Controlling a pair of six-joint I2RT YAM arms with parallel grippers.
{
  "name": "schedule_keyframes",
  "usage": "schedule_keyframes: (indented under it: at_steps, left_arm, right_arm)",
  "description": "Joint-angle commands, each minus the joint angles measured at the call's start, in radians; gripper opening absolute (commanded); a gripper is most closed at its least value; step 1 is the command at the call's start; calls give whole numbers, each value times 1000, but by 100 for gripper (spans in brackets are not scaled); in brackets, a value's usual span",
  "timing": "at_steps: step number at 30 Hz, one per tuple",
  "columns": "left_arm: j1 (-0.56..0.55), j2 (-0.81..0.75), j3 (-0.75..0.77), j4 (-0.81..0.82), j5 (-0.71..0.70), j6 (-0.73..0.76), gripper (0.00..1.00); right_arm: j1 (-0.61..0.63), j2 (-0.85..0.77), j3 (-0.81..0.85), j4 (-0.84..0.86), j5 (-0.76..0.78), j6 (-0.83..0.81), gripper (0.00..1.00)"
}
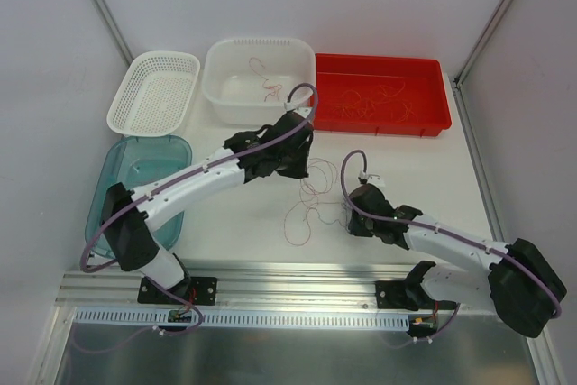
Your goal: Untangle the cables
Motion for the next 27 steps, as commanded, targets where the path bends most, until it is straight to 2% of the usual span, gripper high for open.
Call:
schedule_keyframes:
  at_steps: [1,4,10,14,18,24,27]
  left_arm:
    - [16,-86,17,-82,-60,69,1]
    - [54,-154,22,-128,-75,84,1]
    - [192,-303,17,-215,-116,142,0]
    - [379,-401,17,-270,-142,187,0]
    - [494,-456,25,-312,-204,235,0]
    - [605,-487,7,-355,-276,281,0]
    - [611,-491,-9,-353,-193,261,0]
  right_arm:
    - [-21,13,-3,12,15,41,13]
    - [-42,6,-4,-8,17,47,1]
    - [-96,-88,3,-102,34,30,1]
    - [-177,-190,31,-218,55,-1,1]
    - [-281,-293,71,-307,37,-57,1]
    - [-401,-396,195,-428,6,-137,1]
    - [-418,-395,247,-447,-23,-174,1]
